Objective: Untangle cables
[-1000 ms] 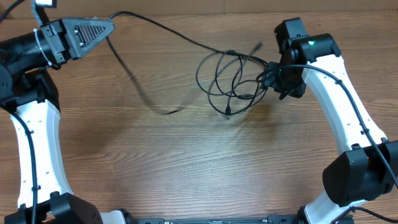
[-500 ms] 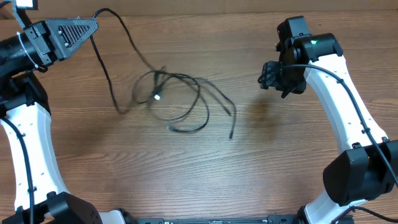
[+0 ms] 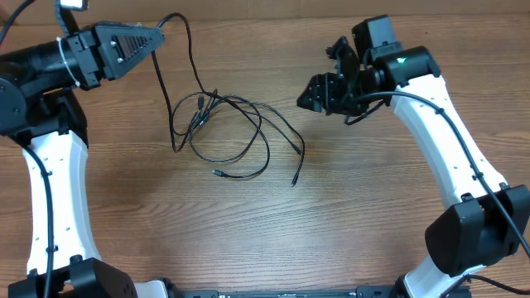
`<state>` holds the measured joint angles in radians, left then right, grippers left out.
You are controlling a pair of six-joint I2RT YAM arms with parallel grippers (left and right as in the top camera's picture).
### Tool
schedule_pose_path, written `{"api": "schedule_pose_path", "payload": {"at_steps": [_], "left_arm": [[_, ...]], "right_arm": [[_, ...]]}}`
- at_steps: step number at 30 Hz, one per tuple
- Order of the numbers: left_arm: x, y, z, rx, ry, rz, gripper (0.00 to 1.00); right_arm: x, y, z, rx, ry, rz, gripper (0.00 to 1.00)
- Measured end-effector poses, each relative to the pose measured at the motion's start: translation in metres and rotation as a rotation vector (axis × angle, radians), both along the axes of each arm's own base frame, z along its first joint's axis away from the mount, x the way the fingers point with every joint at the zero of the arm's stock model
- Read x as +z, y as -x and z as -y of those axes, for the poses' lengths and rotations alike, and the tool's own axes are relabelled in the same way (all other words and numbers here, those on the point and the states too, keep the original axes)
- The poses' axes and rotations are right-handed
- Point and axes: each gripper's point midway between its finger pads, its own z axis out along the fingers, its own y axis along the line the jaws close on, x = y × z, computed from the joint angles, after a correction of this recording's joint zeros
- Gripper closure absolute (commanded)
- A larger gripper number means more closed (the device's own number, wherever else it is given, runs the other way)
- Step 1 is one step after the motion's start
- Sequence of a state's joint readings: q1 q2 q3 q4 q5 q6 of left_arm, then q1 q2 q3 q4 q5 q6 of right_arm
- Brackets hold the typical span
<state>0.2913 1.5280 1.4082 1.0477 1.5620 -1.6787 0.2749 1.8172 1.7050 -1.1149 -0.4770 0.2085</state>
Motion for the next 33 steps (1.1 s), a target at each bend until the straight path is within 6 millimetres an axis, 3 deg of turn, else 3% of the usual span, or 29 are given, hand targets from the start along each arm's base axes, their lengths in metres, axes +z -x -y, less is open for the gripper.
{"api": "schedule_pose_path", "payload": {"at_steps": [7,14,19,22,28,33], "left_arm": [[-0.001,-0.003,0.03,-0.07,0.043,-0.059,0.96],[-0.026,-0.057,0.015,0.129,0.236,-0.434,0.96],[-0.052,-0.08,0.011,0.258,0.273,-0.569,0.96],[-0.077,-0.083,0.019,0.306,0.231,-0.642,0.96],[-0.161,-0.079,0.021,0.511,0.023,-0.826,0.96],[-0.19,-0.075,0.01,0.618,-0.135,-0.803,0.96]], "right_arm": [[0.014,0.002,-0.048,-0.013,-0.105,0.002,0.31],[0.027,0.013,-0.102,-0.057,-0.182,-0.018,0.31],[0.025,0.014,-0.128,-0.117,-0.198,-0.029,0.31],[0.014,0.015,-0.136,-0.138,-0.187,-0.062,0.31],[-0.013,0.014,-0.134,-0.18,-0.136,-0.13,0.31],[-0.023,0.013,-0.134,-0.185,-0.12,-0.145,0.31]]}}
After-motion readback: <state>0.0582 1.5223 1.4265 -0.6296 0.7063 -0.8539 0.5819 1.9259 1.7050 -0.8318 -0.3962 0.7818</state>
